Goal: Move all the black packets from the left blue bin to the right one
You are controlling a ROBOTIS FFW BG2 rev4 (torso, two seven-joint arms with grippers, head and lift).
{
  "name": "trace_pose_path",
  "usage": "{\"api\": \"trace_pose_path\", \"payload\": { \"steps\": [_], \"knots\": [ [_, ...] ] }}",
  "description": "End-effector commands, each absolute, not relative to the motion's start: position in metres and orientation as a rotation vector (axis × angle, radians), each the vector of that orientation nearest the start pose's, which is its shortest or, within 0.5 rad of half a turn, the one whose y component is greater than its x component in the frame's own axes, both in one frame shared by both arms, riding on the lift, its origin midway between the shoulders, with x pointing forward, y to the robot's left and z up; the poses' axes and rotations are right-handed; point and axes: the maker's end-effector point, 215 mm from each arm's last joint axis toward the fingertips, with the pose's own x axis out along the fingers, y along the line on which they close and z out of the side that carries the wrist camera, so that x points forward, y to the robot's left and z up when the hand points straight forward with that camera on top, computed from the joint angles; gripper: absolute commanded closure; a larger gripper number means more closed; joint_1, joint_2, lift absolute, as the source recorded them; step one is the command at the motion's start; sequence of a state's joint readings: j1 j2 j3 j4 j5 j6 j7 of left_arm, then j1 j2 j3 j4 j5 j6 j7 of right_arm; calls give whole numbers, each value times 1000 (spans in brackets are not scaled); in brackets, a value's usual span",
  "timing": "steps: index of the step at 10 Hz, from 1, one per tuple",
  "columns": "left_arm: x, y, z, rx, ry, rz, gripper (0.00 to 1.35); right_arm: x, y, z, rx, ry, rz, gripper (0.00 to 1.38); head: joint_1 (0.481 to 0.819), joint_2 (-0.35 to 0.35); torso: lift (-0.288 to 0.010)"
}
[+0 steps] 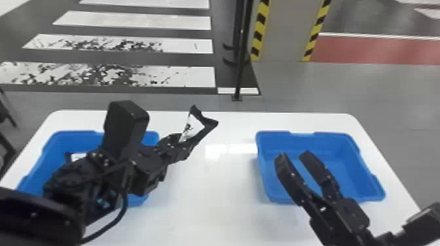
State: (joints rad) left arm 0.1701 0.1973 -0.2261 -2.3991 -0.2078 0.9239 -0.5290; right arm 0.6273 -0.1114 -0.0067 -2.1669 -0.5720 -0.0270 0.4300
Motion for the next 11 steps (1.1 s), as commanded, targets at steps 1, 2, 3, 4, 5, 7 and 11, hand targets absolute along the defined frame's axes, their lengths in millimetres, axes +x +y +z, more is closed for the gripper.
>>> {"api": "trace_pose_path", "payload": {
  "steps": [1, 2, 3, 4, 5, 7, 11],
  "knots": [
    [452, 59, -284, 252, 309, -677, 1207, 397, -146, -265, 493, -106, 497, 363, 695, -90, -140],
    [445, 41, -281, 239, 299, -722, 1207, 400, -140, -262, 507, -112, 512, 367, 695, -106, -140],
    [441, 25, -282, 234, 294, -765, 1207, 402, -134, -259, 515, -118, 528, 367, 695, -121, -140],
    [436, 7, -282, 226, 284, -810, 1207, 405, -120, -255, 541, -121, 558, 367, 695, -136, -140],
    [434, -1, -282, 226, 282, -829, 1207, 408, -110, -249, 559, -129, 580, 367, 695, -144, -140],
    [430, -15, -281, 215, 276, -865, 1207, 412, -89, -244, 574, -127, 622, 367, 695, -146, -140],
    [426, -25, -280, 200, 263, -895, 1207, 421, -73, -255, 582, -87, 651, 1150, 695, -131, -140]
  ]
}}
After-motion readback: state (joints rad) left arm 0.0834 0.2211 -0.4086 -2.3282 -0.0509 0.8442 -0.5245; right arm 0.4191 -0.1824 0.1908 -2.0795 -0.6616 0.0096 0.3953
